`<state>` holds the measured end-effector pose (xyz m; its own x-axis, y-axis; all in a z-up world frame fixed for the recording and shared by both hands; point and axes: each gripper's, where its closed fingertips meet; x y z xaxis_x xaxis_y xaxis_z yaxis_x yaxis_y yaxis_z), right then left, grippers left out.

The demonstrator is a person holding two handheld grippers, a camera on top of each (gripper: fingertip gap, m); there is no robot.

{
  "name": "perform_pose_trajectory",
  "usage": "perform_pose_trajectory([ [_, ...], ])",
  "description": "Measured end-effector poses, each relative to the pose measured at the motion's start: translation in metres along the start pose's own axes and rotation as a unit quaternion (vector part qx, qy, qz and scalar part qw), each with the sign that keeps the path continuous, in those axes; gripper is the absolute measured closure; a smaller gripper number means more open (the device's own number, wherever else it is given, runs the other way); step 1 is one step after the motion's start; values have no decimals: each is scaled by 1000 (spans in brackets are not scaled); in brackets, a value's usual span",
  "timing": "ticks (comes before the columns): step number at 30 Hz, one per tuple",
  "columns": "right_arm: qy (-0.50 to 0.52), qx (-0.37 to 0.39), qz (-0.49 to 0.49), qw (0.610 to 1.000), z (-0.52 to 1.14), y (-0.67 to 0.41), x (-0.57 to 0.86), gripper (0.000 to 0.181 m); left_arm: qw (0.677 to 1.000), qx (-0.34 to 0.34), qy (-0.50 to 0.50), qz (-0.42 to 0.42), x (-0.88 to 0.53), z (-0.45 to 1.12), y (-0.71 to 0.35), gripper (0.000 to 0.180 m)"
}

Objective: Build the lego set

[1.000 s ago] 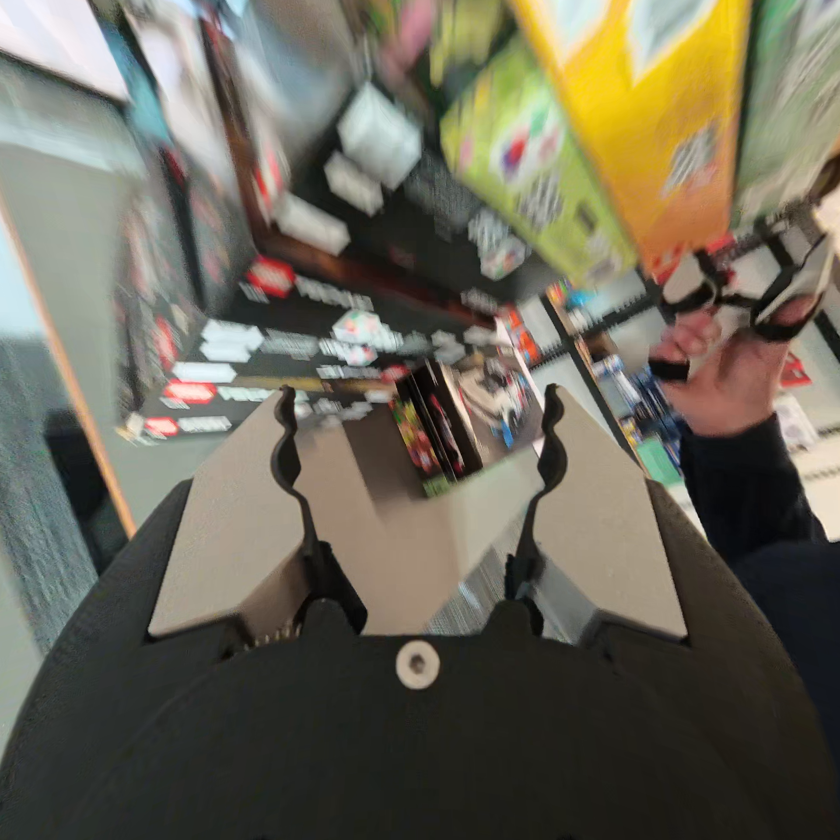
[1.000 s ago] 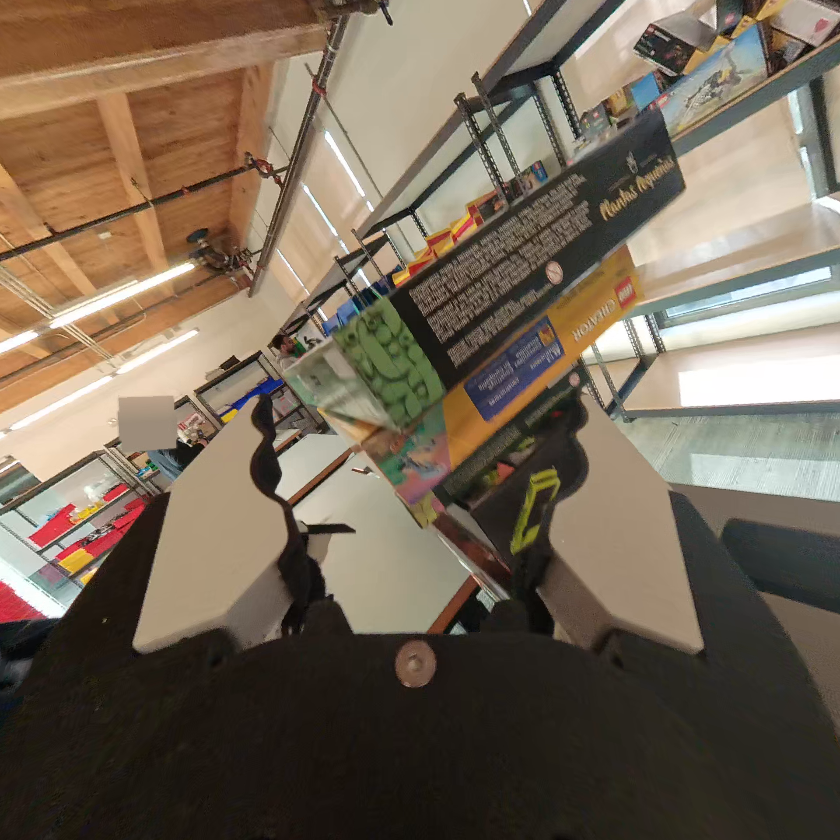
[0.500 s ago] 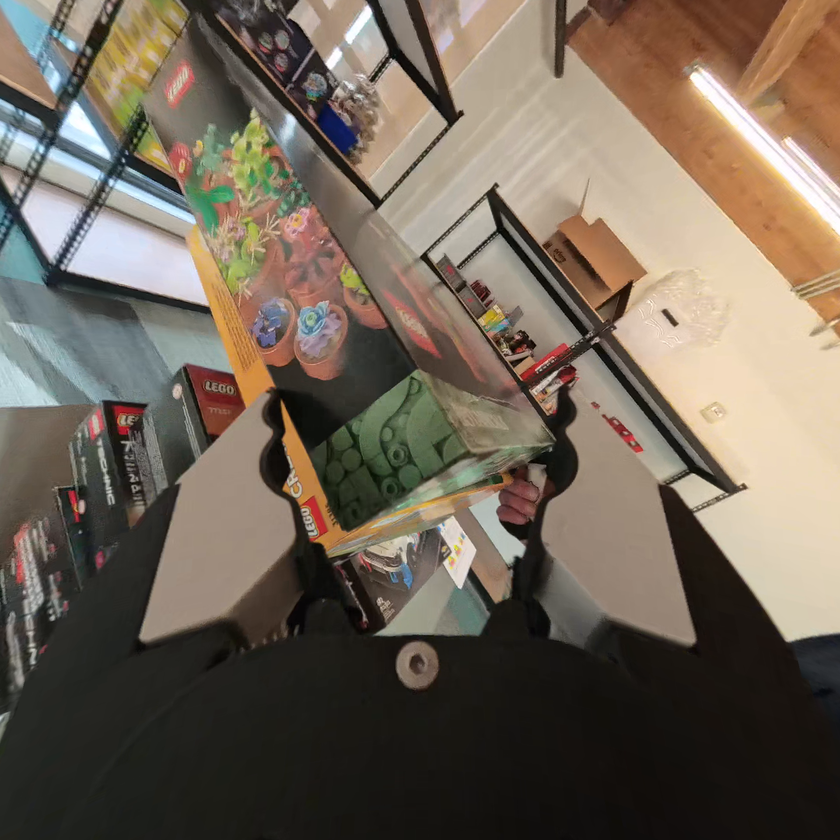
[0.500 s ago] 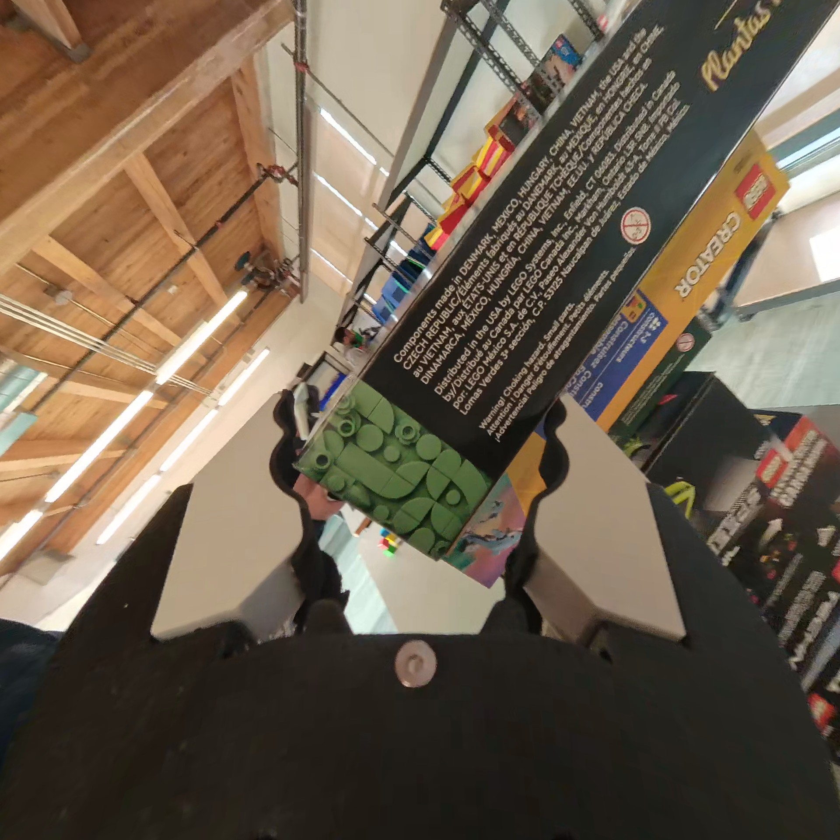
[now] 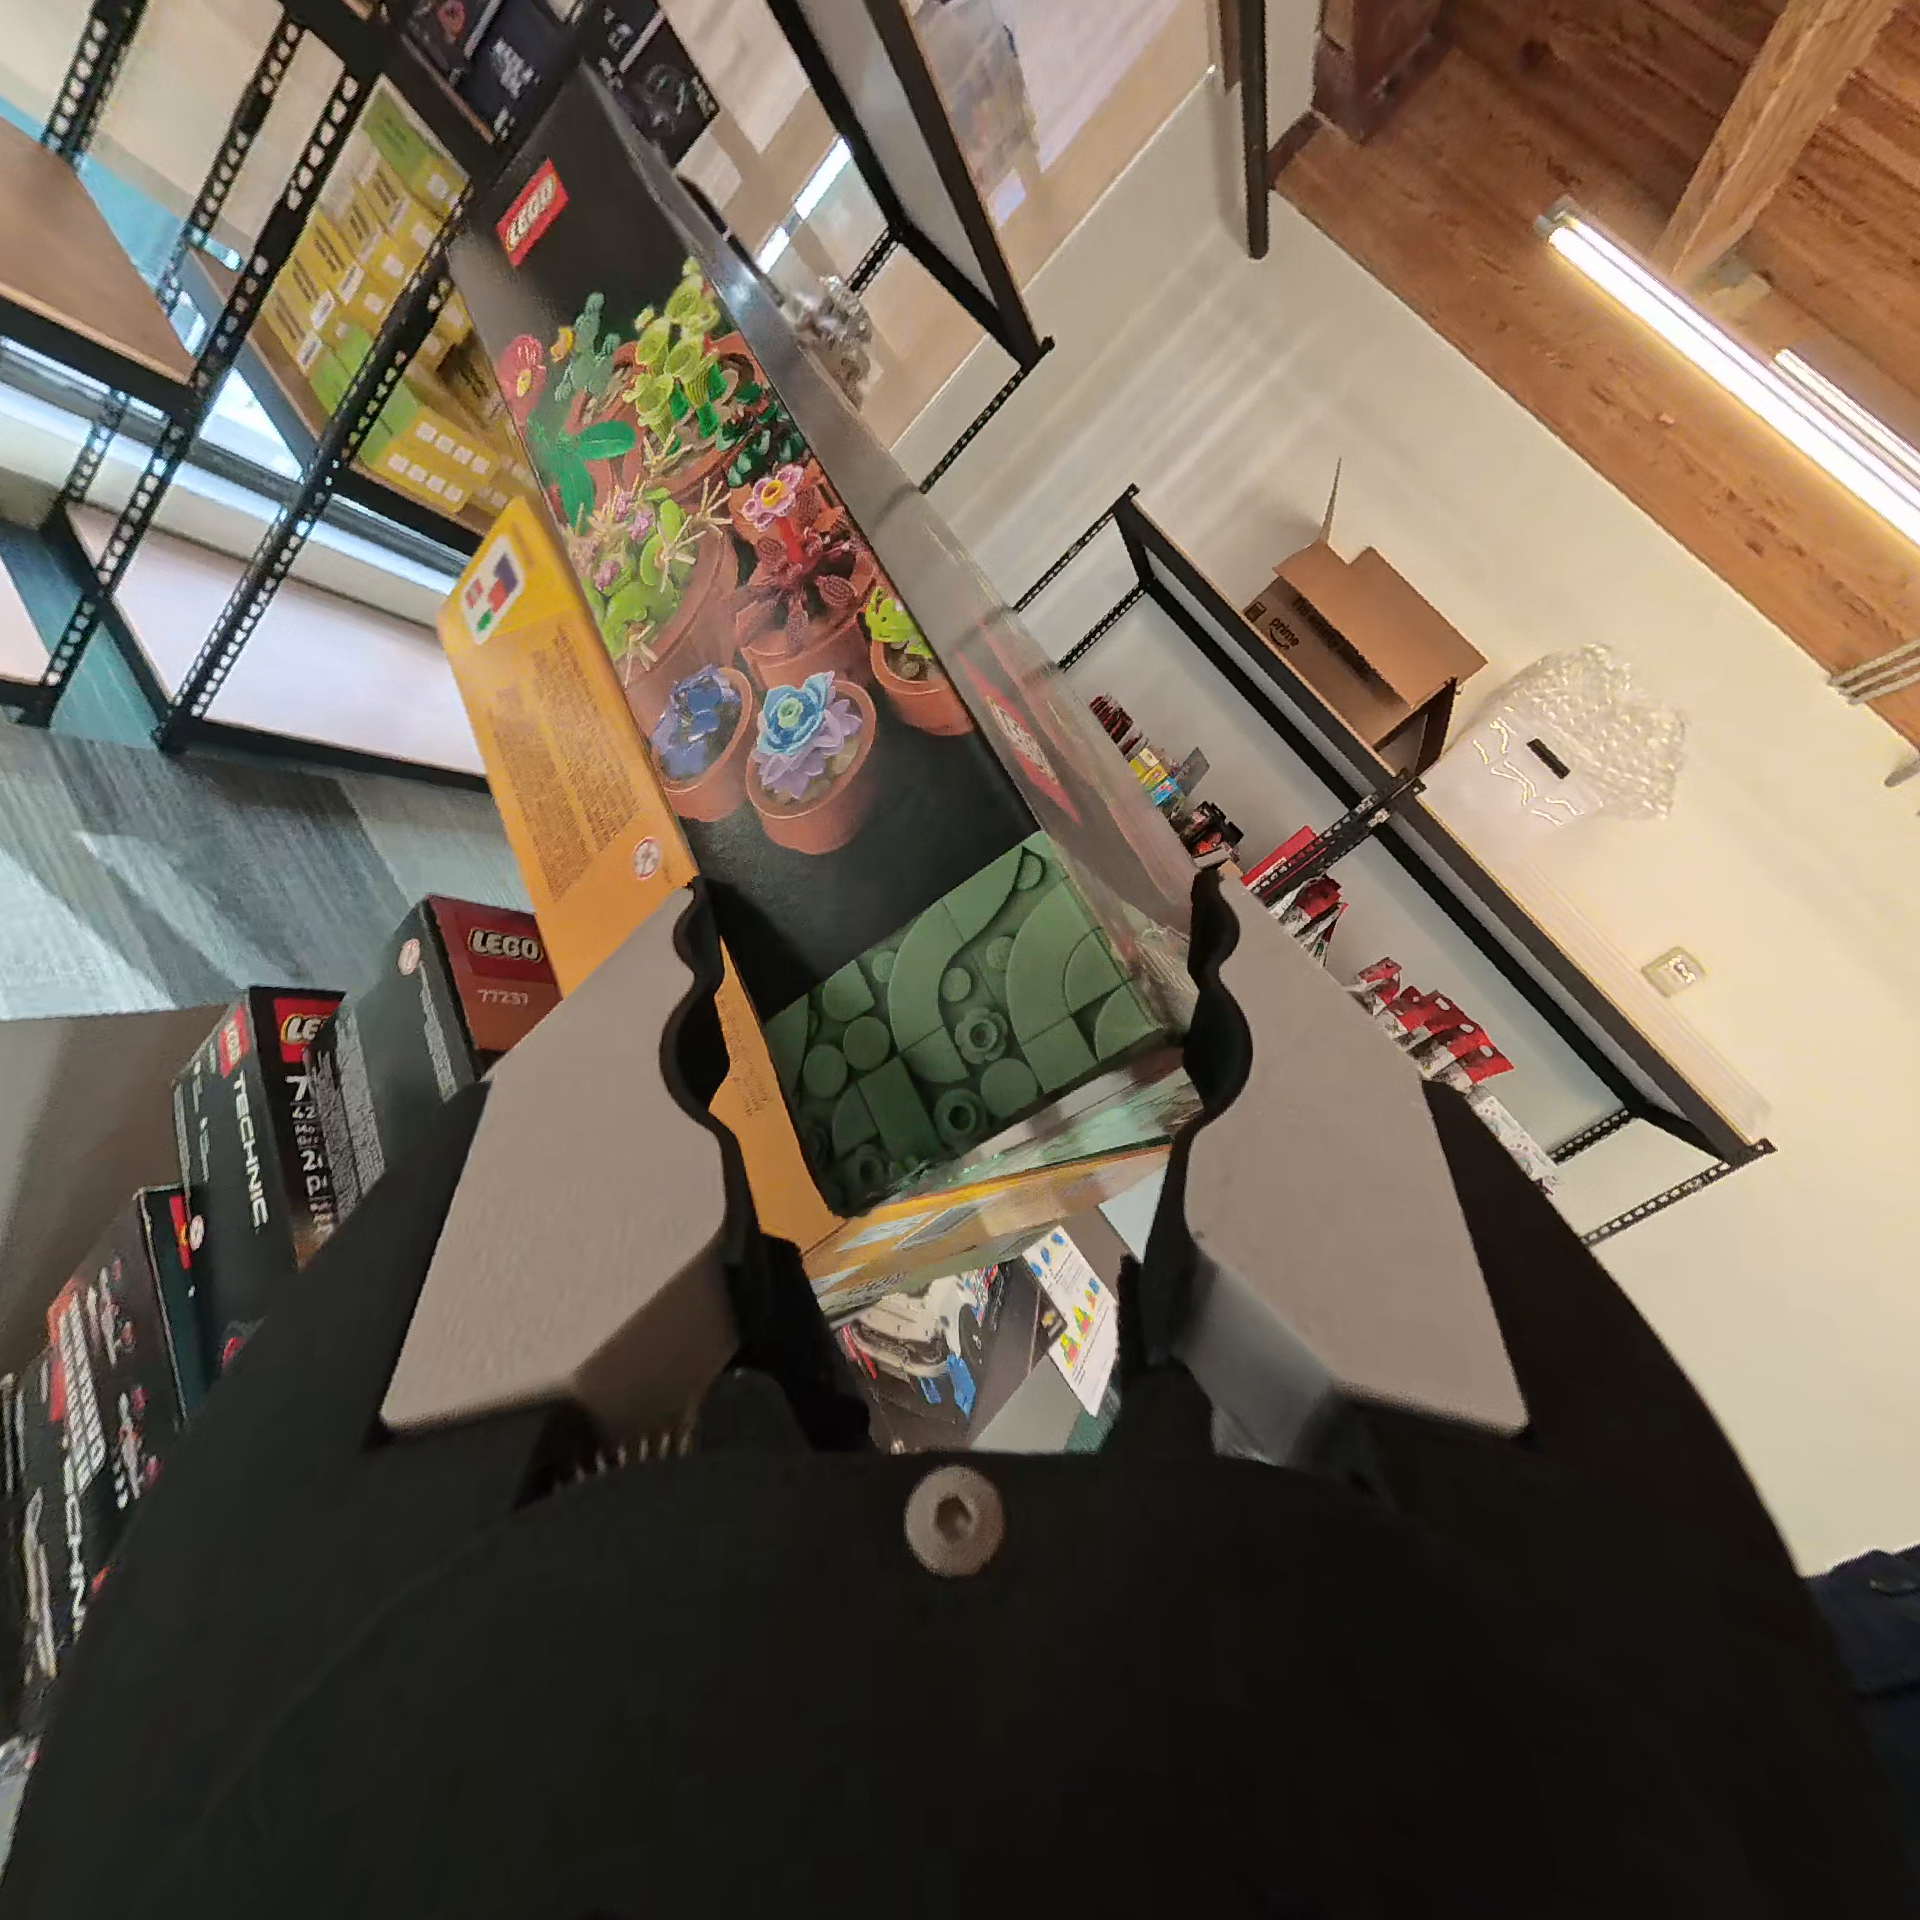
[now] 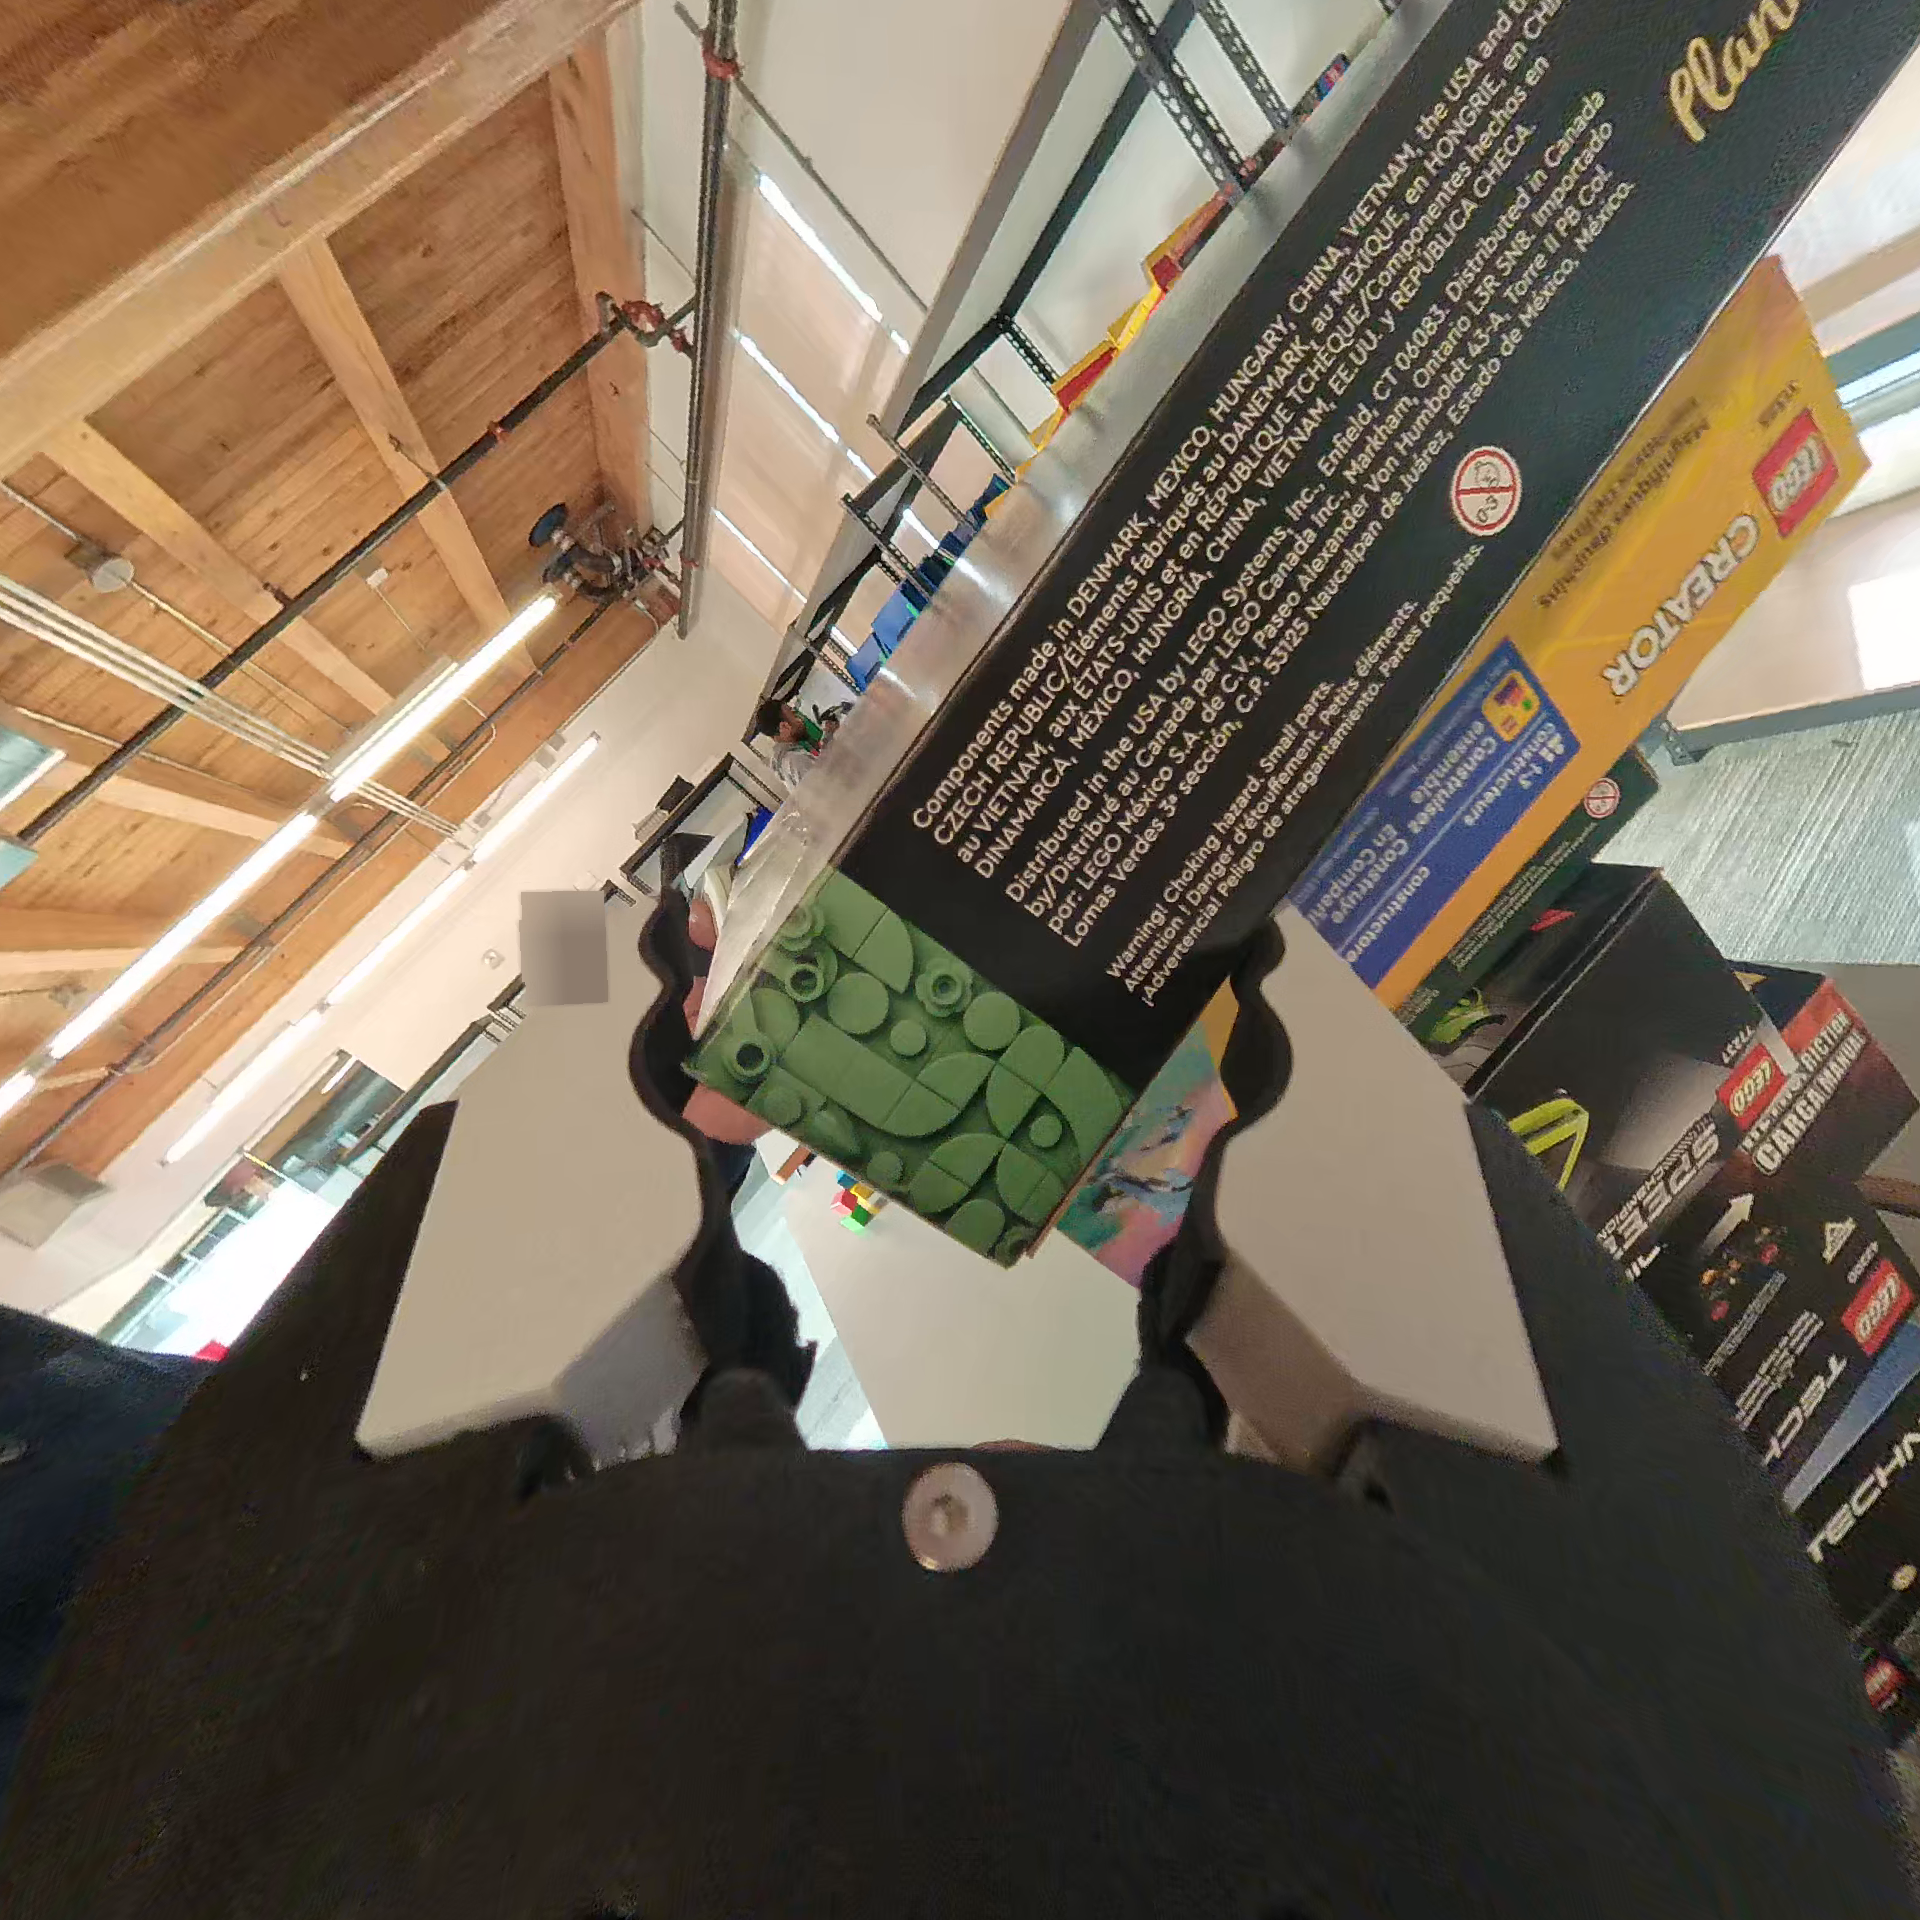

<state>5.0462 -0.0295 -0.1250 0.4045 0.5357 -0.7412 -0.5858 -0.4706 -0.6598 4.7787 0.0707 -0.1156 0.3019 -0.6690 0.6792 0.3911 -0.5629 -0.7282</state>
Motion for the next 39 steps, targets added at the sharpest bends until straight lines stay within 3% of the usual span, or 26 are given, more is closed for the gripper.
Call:
perform_pose_trajectory([
  [10,-59,64,-82,993,-56,-33,-55,77,992,9,61,111,99,18,-16,91],
  [21,-54,141,-160,975,-211,-49,-76,77,971,-10,164,171,214,93,57,91],
  [30,13,189,-170,967,-360,-20,-59,77,951,-107,260,127,268,158,176,93],
  [39,90,190,-115,971,-465,42,-17,78,930,-225,268,111,262,193,308,93],
])
Point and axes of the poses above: each gripper's, where its closed fingertips meet, z out along the fingers, y out of its underside, x = y × z across the jaws, and after that the axes turned 3 degrees about z, right-handed
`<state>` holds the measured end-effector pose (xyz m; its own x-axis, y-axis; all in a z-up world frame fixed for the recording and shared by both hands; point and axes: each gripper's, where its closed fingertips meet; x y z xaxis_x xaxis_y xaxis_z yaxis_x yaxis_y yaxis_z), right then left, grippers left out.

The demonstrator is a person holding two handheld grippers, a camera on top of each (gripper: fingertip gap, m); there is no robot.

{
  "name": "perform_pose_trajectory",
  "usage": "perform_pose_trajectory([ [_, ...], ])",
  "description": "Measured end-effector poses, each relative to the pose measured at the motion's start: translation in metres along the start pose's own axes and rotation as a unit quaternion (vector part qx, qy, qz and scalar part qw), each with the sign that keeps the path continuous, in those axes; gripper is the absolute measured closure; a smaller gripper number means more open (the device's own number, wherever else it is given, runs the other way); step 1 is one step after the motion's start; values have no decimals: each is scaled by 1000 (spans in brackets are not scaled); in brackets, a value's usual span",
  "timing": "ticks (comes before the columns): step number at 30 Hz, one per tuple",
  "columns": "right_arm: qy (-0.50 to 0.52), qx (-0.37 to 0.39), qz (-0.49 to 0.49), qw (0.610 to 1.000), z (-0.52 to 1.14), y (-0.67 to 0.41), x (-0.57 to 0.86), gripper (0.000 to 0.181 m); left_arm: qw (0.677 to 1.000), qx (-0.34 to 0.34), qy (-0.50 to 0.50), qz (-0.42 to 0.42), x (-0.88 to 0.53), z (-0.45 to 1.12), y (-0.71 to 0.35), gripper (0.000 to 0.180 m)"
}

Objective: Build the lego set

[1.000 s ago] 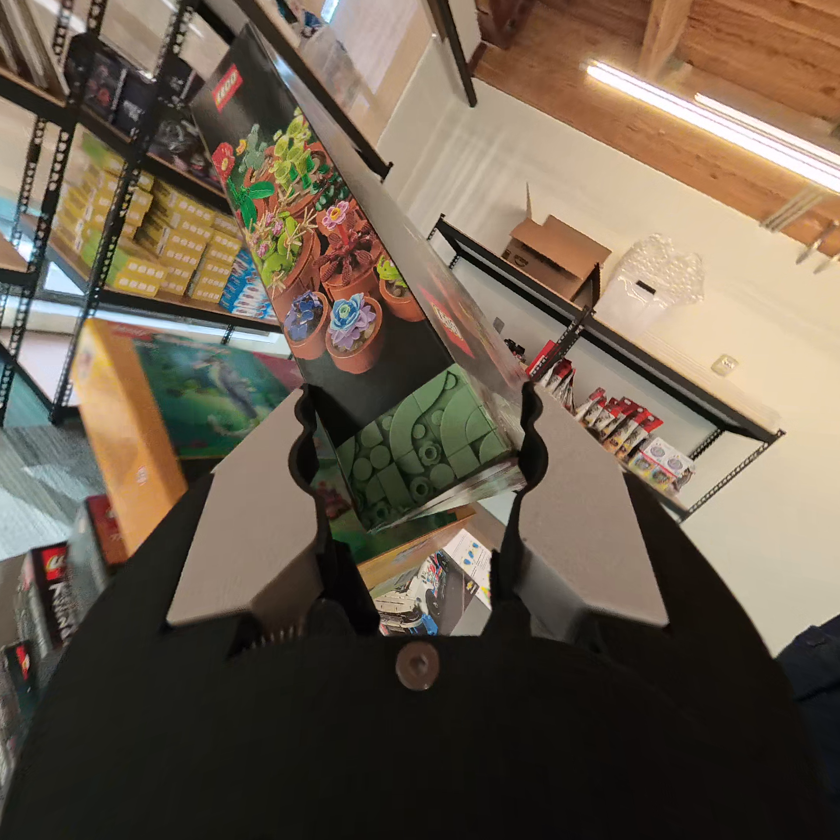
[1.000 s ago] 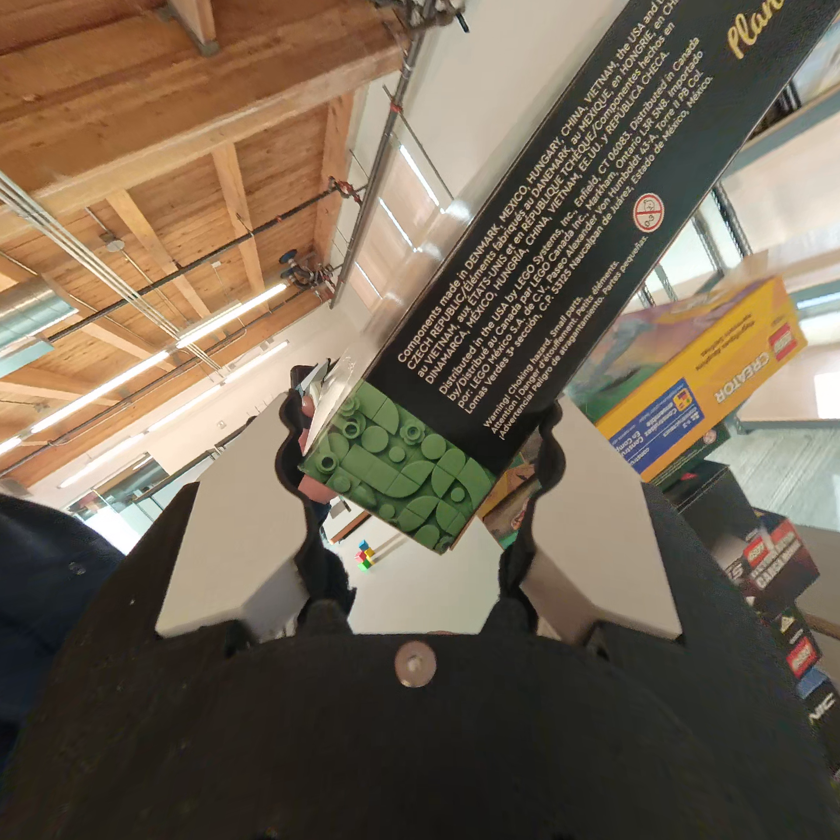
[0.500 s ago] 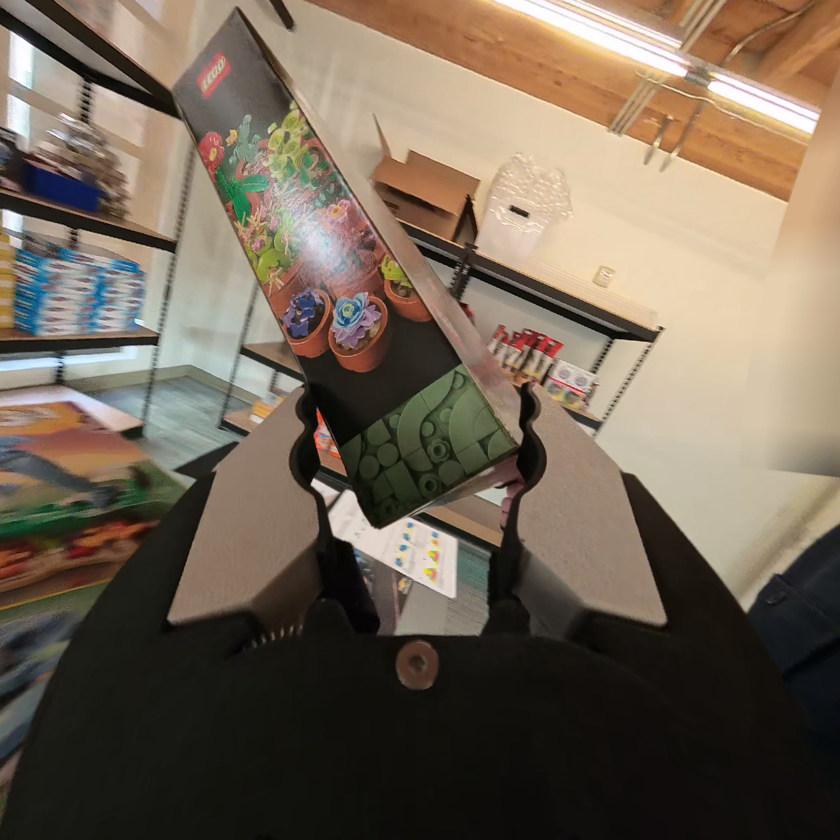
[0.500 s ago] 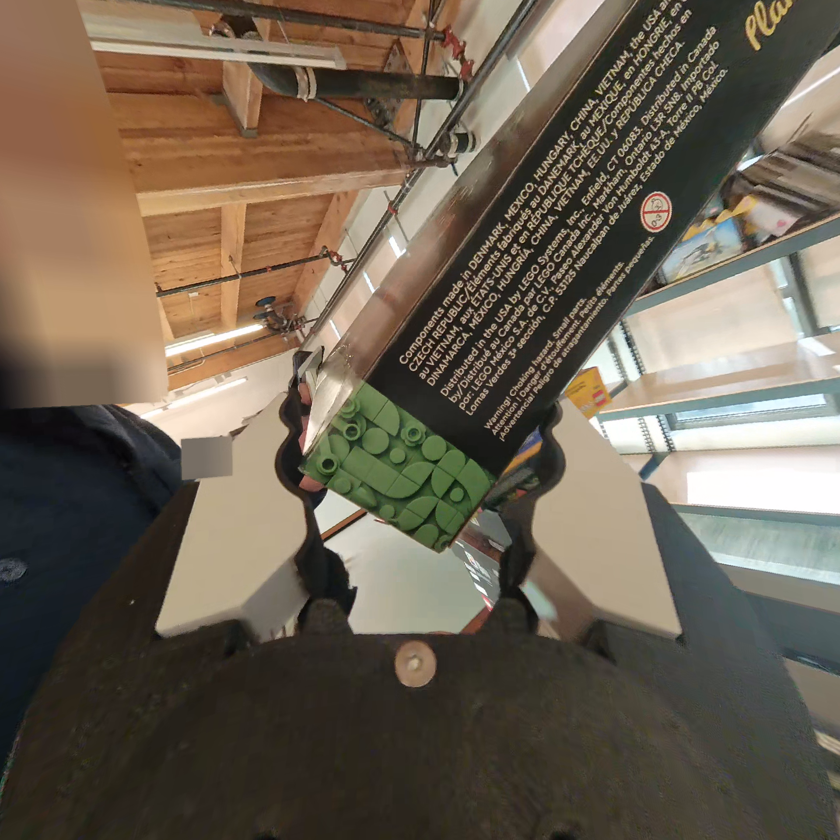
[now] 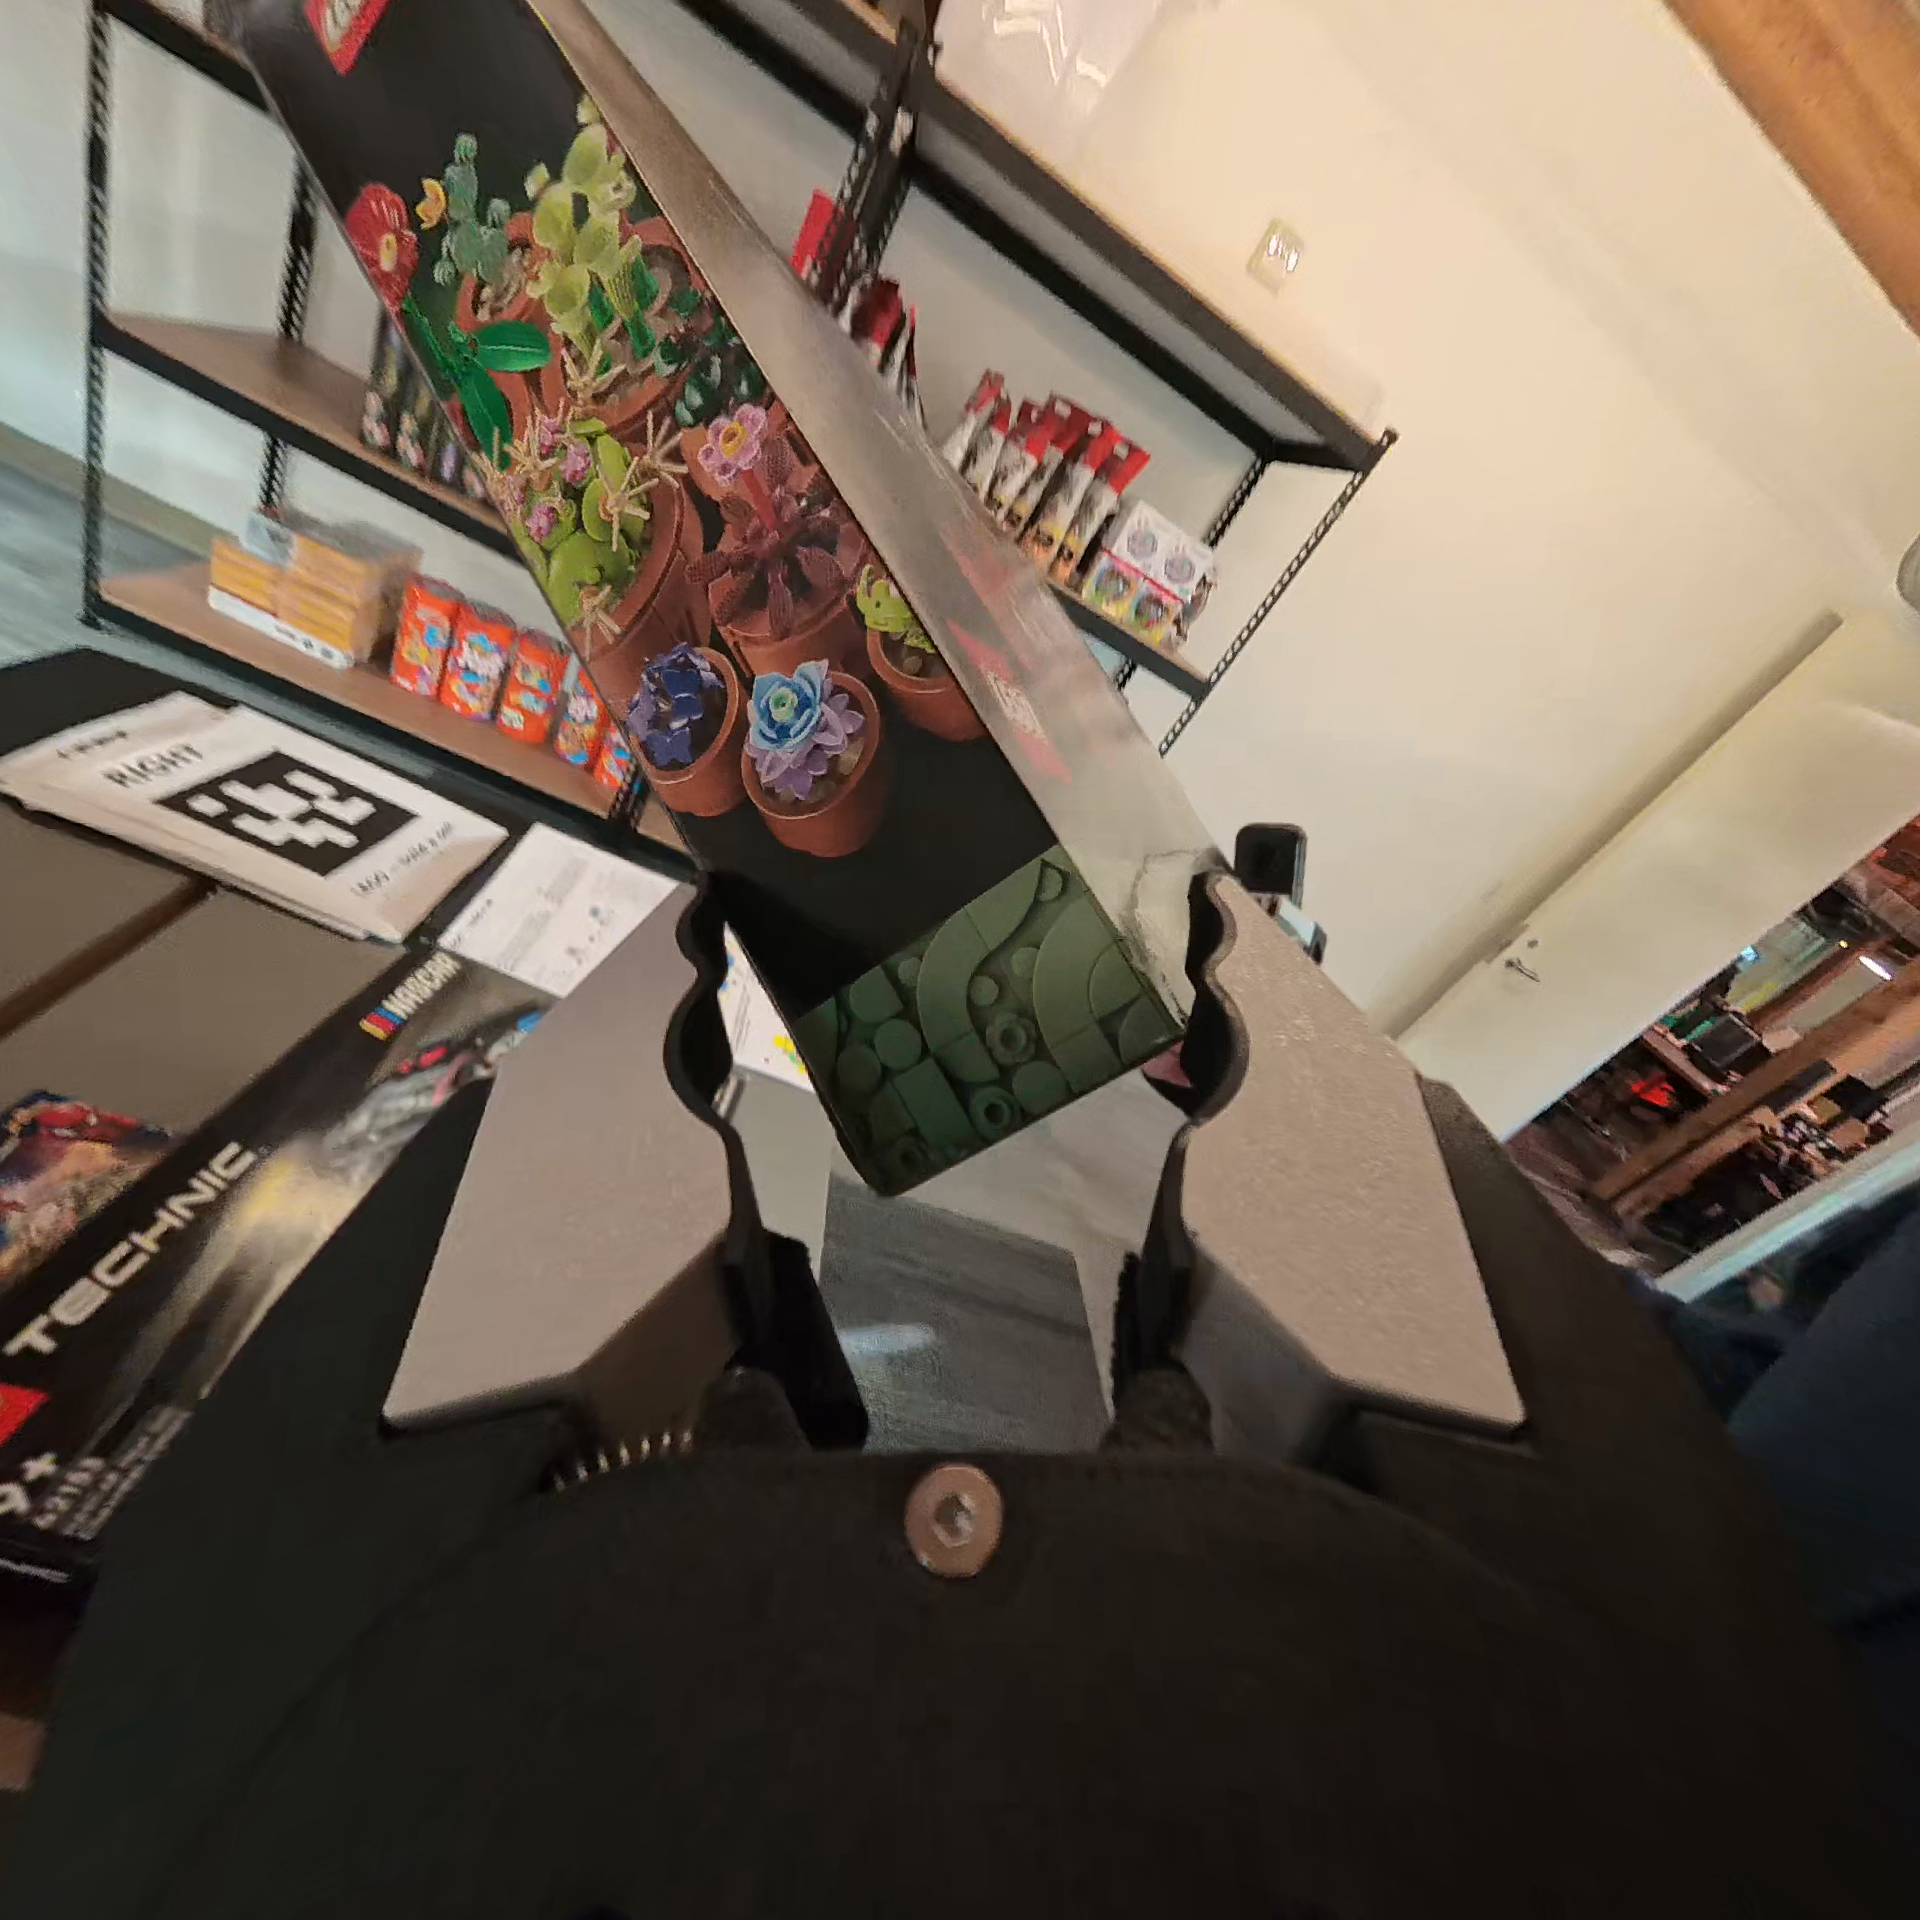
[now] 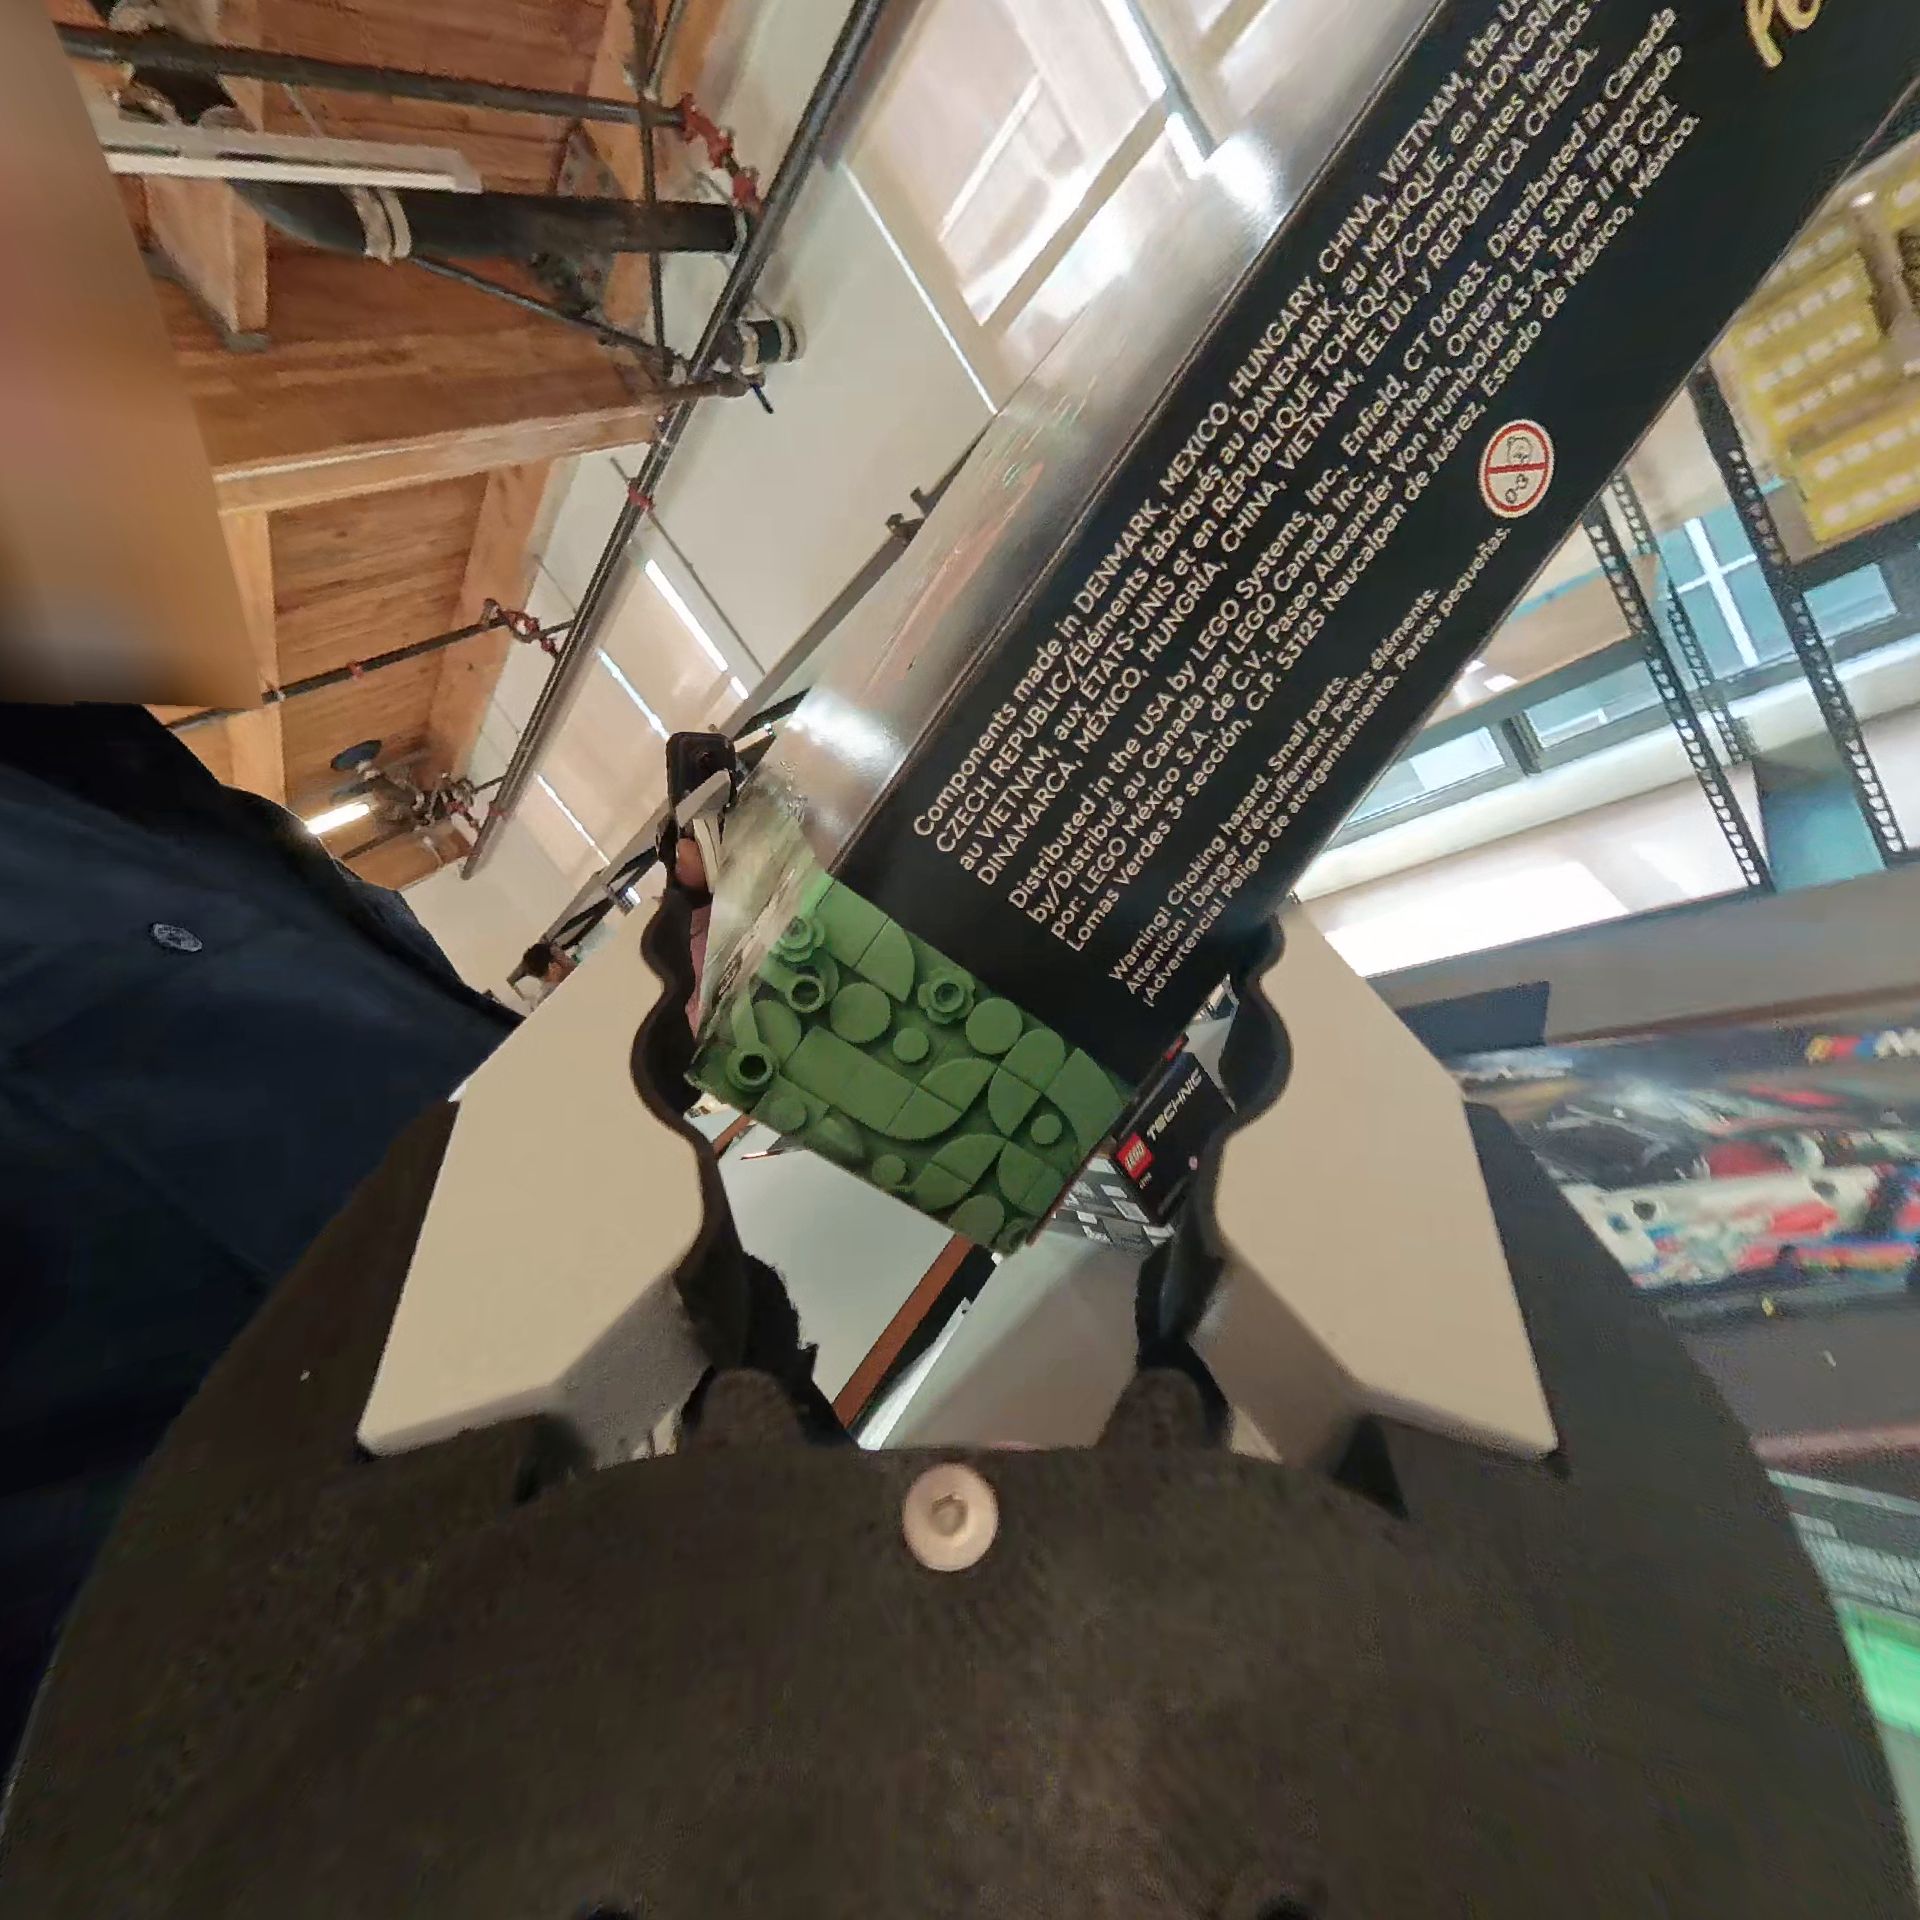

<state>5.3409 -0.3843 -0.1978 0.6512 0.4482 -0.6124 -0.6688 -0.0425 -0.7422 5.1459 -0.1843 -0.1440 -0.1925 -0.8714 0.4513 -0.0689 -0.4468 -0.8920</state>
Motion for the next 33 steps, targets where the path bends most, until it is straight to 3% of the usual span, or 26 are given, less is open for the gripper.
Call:
perform_pose_trajectory([
  [6,37,-5,64,997,-39,39,47,78,996,-70,-13,-45,-30,18,82,93],
  [15,47,-30,156,986,-33,100,116,79,981,-124,-74,-130,-81,-11,181,93],
  [28,66,-166,209,961,32,103,212,78,936,-163,-117,-289,-135,-26,275,88],
  [32,172,-229,199,937,36,113,271,87,916,-230,-88,-315,-130,-8,308,76],
  [33,202,-240,211,926,36,118,286,82,913,-239,-84,-319,-129,-4,312,73],
])
Point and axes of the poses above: each gripper's, where its closed fingertips meet, z out along the fingers, y out of its underside, x = y × z across the jaws, and after that the axes turned 3 degrees about z, right-handed
